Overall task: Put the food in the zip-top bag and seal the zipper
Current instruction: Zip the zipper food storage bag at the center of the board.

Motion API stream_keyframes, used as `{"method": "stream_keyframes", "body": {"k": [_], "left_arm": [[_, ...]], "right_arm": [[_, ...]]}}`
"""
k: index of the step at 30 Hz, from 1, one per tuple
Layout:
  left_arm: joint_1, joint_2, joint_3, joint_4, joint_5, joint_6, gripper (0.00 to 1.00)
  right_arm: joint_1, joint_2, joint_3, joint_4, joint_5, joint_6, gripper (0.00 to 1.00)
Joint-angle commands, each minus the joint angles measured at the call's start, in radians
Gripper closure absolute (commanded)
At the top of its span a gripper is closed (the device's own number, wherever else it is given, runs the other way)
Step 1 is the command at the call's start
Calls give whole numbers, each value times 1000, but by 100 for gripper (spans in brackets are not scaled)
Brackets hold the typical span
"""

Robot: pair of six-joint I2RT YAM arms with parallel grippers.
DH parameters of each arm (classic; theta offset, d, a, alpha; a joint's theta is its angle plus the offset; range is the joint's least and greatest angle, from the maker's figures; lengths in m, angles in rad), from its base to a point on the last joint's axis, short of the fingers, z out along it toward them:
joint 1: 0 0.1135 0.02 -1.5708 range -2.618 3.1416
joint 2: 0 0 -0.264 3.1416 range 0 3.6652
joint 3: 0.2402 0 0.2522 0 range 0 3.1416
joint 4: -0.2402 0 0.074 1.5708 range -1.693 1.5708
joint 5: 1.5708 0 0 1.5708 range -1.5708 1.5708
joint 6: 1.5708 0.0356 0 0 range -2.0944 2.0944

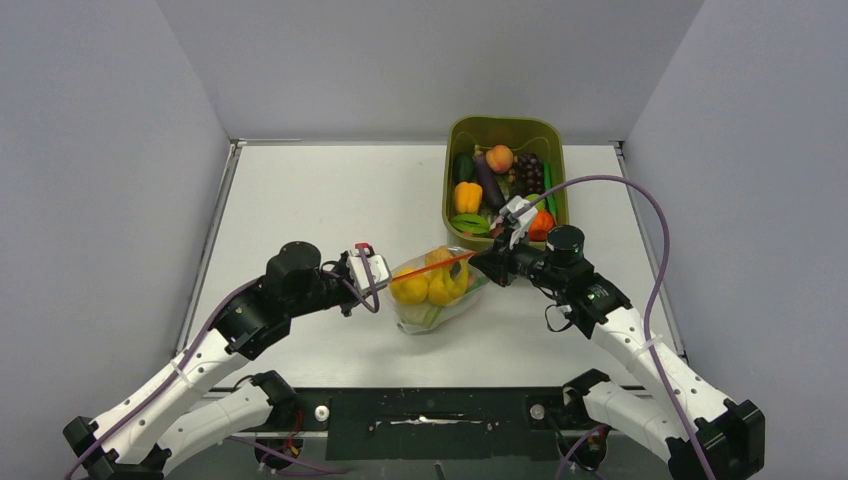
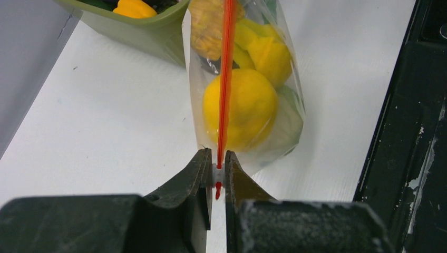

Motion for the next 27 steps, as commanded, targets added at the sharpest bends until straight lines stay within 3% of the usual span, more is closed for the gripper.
{"method": "stream_keyframes", "body": {"k": [1,10,18,20,27], "left_arm": [[8,-64,59,-111,-43,21,100],[10,-117,84,-215,-90,30,100],[8,-158,93,-282,-12,32,100],[8,-173,91,-294,-4,27,100],[8,-186,122,-269,-27,-45,100]], "right_arm": [[-44,-38,-3,32,52,12,100],[-57,-38,-32,56,-4,32,100],[-47,-61,1,-10,-224,-90,99],[-47,-66,12,-55,-254,-109,94],[-48,-115,75,-60,-227,-48,58]]}}
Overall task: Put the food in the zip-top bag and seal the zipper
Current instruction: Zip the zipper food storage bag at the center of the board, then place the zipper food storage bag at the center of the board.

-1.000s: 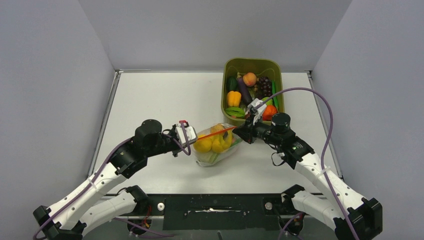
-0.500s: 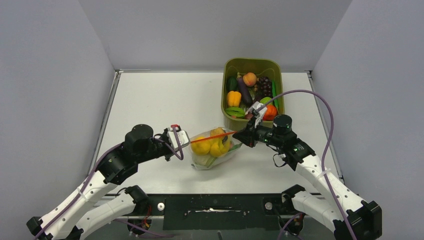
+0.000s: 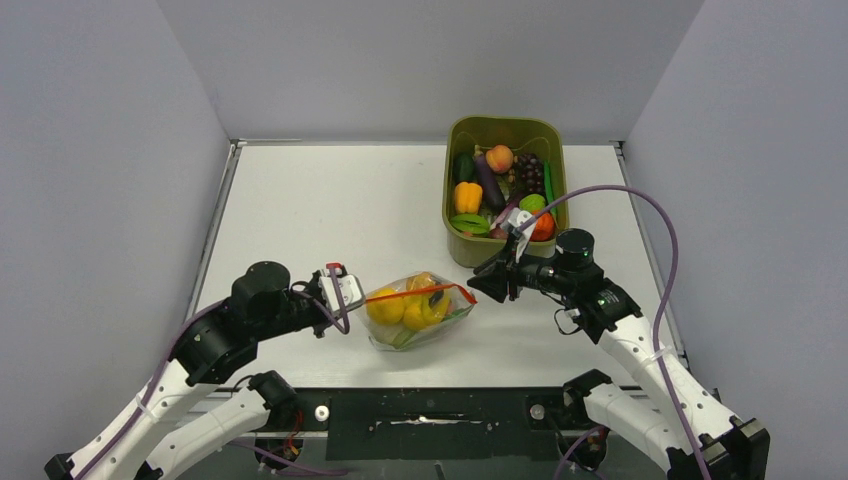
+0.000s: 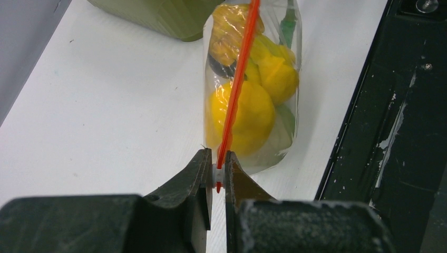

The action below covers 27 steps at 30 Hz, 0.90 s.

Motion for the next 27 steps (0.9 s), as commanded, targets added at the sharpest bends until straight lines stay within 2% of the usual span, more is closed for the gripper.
{"method": "stream_keyframes", "body": {"k": [1,2,5,8,12,14,16,21,27], "left_arm": [[6,11,92,-5,-28,-52,100],[6,40,99,-9,-53,-64,100],[7,97,115,-18,-136,-96,100],[11,130,122,6,-251,-145,100],[36,175,125,47,-413,-200,100],[84,210,122,58,-461,-209,100],[173,241,114,72,-441,-207,100],[471,275,51,179,-241,-204,100],[529,364,11,342,-313,-282,100]], "right_arm": [[-6,-46,85,41,31,22,53],[-5,-42,98,34,44,18,46],[-5,-26,128,7,74,2,14],[-7,-21,142,4,80,4,0],[-7,-26,155,4,91,29,2],[-6,-32,163,0,115,52,2],[-7,-36,168,-10,148,67,3],[-7,-49,176,-49,216,100,2],[-9,-57,171,-67,246,125,2]]}}
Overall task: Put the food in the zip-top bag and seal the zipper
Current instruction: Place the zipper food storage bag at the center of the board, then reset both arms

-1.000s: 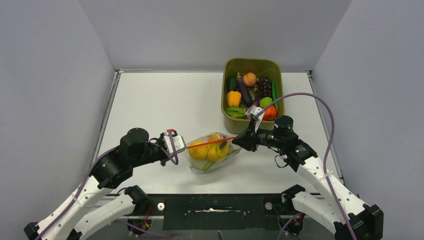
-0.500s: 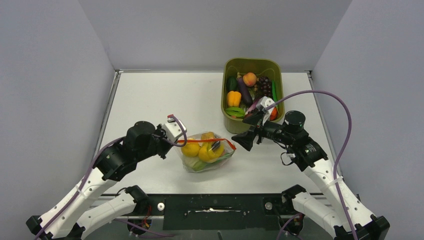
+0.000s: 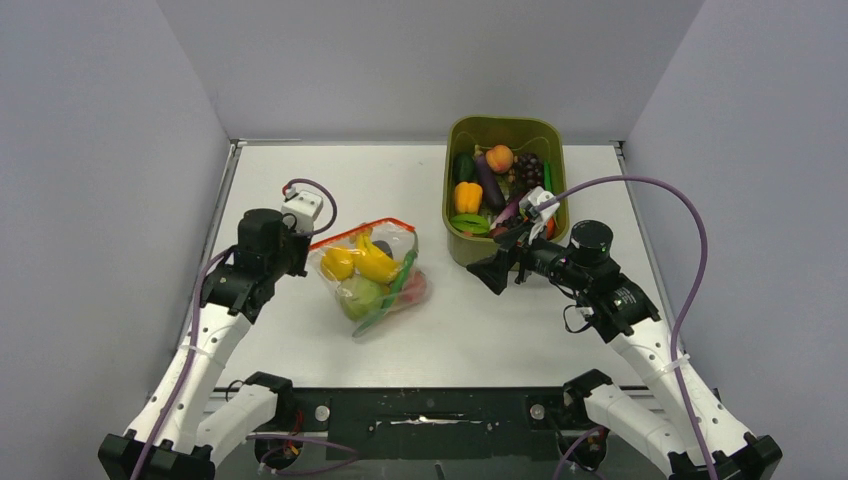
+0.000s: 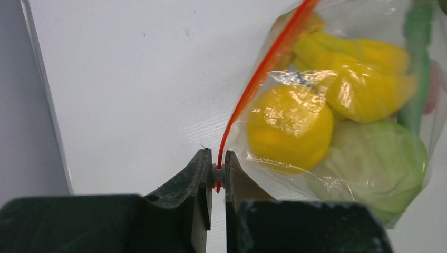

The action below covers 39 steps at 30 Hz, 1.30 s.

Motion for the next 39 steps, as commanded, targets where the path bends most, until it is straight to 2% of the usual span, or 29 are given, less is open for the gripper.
{"method": "stream_keyframes", "body": {"k": [1,3,5,6,7,11,14,17,22,31,36,39], "left_arm": [[34,76,2,218,-9,-75,100],[49,124,13,248,-13,-116,93],[57,169,31,259,-37,-148,79],[57,184,39,260,-55,-163,69],[59,194,44,263,-75,-180,64],[60,173,40,288,-165,-256,48],[60,129,43,288,-191,-318,30],[60,95,70,248,-159,-392,28],[60,30,84,192,25,-455,27],[61,-128,38,235,273,-626,26],[61,-195,17,245,316,-643,26],[61,-260,-7,309,359,-655,26]], "right_arm": [[-6,-24,40,7,47,34,2],[-7,-27,41,3,70,39,2],[-7,-29,39,0,94,44,2],[-6,-32,37,0,104,46,2],[-8,-32,35,0,112,50,2],[-8,-22,30,-2,157,78,2],[-7,-11,39,-6,178,99,2],[-6,-11,46,-2,200,124,2],[-6,-15,51,6,354,248,2],[-7,-7,83,-56,572,402,2],[-7,-4,129,-87,570,390,3],[-7,-16,149,-92,561,368,3]]}}
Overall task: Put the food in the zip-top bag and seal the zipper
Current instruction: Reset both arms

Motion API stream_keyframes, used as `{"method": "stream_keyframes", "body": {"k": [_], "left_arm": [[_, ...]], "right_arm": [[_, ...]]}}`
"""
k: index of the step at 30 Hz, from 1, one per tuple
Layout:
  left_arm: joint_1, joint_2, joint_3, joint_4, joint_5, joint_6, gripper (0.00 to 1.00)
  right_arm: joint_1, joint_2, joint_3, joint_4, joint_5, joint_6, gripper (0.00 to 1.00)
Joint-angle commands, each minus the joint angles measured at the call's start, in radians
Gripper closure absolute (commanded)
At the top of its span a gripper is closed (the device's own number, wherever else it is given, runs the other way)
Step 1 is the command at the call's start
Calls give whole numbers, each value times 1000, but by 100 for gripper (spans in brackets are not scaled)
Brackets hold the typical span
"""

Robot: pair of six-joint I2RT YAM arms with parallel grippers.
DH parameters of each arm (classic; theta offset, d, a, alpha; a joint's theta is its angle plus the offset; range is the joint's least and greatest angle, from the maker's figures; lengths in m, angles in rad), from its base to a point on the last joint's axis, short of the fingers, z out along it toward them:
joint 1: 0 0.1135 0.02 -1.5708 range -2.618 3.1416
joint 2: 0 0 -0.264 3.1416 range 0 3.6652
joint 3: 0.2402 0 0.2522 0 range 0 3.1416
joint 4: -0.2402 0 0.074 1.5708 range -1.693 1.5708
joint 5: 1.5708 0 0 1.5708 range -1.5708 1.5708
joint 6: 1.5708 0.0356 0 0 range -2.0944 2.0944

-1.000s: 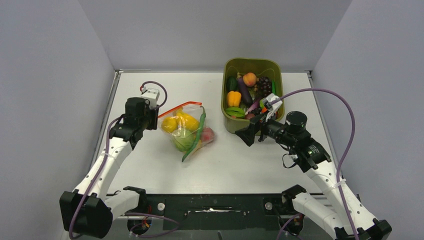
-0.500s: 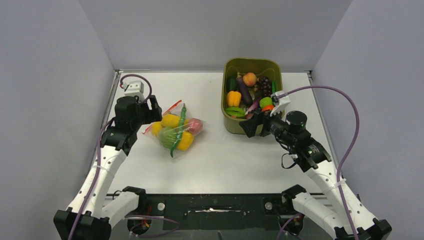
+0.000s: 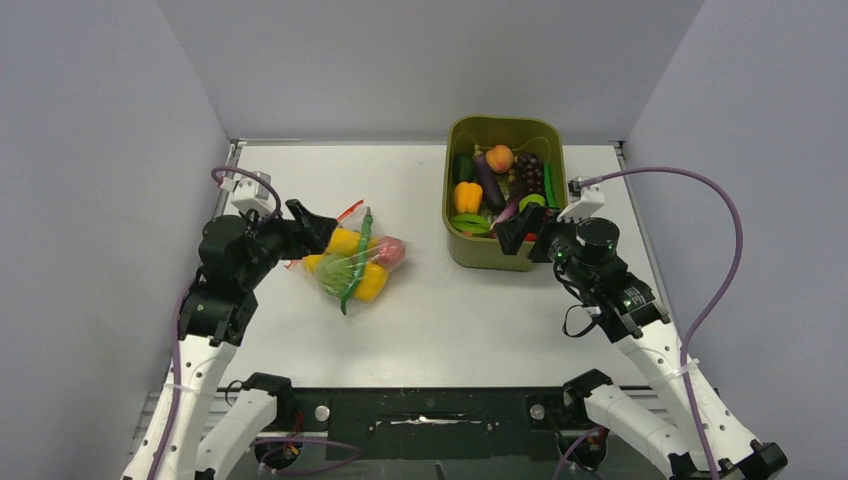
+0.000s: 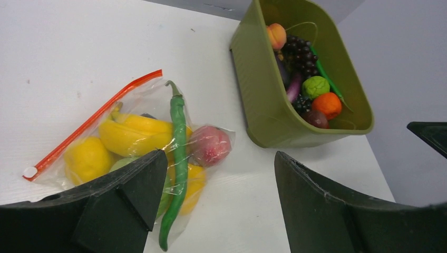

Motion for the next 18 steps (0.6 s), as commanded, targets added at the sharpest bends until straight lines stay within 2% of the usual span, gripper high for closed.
{"method": "stream_keyframes", "body": {"k": [1,9,18], "left_arm": [[4,-85,-18,120,116,-45,26],[4,-125,-14,157,145,-57,26],[3,-120,-21,115,130,-33,25]], "right_arm": [[-6,-14,73,15,26,-12,2],[-7,-32,60,36,-33,6,2],[-7,-46,13,54,-54,42,2]]}}
